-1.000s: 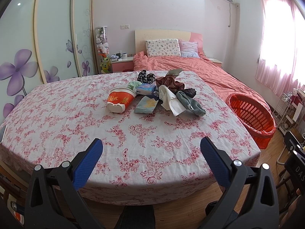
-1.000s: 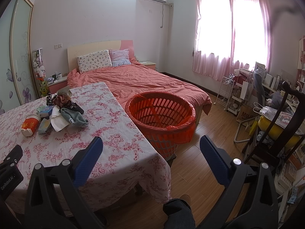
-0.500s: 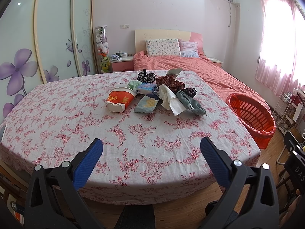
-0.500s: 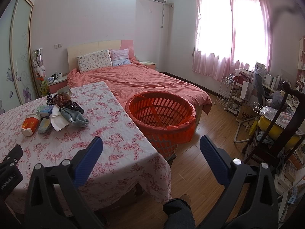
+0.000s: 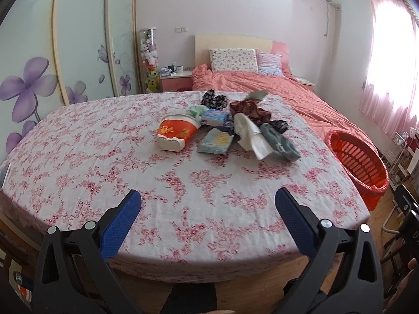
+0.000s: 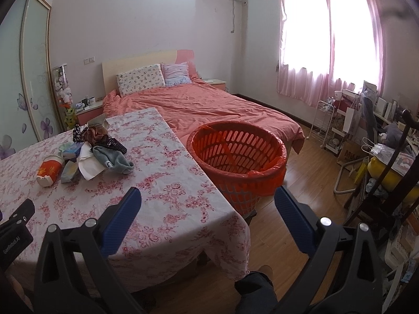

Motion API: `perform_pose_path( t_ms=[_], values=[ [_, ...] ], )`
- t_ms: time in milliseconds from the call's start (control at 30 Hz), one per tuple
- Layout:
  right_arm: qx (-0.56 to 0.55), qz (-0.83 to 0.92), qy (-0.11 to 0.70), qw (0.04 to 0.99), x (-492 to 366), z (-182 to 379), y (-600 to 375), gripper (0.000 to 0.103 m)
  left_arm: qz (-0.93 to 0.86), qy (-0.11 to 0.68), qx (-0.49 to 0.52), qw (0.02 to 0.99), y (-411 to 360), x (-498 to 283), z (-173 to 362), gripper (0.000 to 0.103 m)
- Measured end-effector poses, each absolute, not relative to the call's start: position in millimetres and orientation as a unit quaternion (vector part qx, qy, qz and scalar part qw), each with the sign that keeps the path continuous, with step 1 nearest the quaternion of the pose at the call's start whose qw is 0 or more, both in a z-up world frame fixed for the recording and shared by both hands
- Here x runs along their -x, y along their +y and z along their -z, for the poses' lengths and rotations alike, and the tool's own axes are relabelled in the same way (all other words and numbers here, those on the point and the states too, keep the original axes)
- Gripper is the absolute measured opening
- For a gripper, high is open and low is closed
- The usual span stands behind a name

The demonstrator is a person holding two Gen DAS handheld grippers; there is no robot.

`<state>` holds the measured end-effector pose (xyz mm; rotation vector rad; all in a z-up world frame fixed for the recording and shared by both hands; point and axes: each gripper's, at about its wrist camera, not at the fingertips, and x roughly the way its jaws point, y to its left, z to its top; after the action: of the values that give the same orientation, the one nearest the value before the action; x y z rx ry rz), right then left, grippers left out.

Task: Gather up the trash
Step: 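Grasp the orange paper cup with the left tool while the right tool grasps the grey-green sock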

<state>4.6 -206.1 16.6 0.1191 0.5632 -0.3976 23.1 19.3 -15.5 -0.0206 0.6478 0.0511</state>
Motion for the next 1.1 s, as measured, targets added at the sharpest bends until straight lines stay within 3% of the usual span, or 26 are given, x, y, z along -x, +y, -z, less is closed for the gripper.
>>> perform_pose_path(
  t_ms=[600, 1100],
  values=[
    [-0.079, 0.049, 0.323, 0.942, -171.9, 14.8, -168.0, 0.099, -0.057, 0.392, 0.051, 0.917, 106.8, -169.9, 46.6, 0.101],
    [-0.106, -0.03, 0.408, 0.906, -247.9, 68.3, -147.3, 0.064, -0.04, 0.442, 0.054, 0.895, 103.9, -230.1, 79.3, 0.101]
  ],
)
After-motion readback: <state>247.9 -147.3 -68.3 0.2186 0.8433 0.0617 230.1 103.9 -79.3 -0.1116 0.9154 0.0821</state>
